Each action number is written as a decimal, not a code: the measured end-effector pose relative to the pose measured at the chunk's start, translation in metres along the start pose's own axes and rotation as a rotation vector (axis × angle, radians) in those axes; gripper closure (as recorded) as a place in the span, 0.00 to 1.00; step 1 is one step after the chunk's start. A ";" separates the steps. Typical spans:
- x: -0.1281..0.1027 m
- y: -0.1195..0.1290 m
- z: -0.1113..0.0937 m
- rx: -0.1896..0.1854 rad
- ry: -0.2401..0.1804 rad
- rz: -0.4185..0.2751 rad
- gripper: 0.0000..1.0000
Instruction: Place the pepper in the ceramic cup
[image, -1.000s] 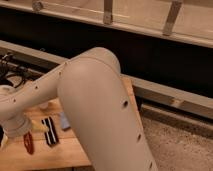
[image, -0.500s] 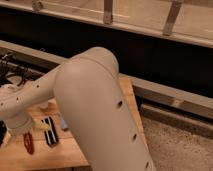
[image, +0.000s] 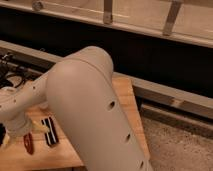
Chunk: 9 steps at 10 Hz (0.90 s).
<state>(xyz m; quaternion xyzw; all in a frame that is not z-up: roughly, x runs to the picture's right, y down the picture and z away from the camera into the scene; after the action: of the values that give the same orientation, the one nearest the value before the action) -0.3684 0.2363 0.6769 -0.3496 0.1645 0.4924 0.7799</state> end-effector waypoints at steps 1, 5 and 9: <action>-0.001 0.000 0.001 -0.002 0.002 -0.003 0.00; -0.016 0.013 0.011 -0.033 0.014 -0.036 0.00; -0.040 0.065 0.033 -0.099 0.037 -0.143 0.00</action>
<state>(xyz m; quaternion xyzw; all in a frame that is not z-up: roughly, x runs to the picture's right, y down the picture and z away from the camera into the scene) -0.4468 0.2508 0.6989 -0.4075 0.1292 0.4365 0.7916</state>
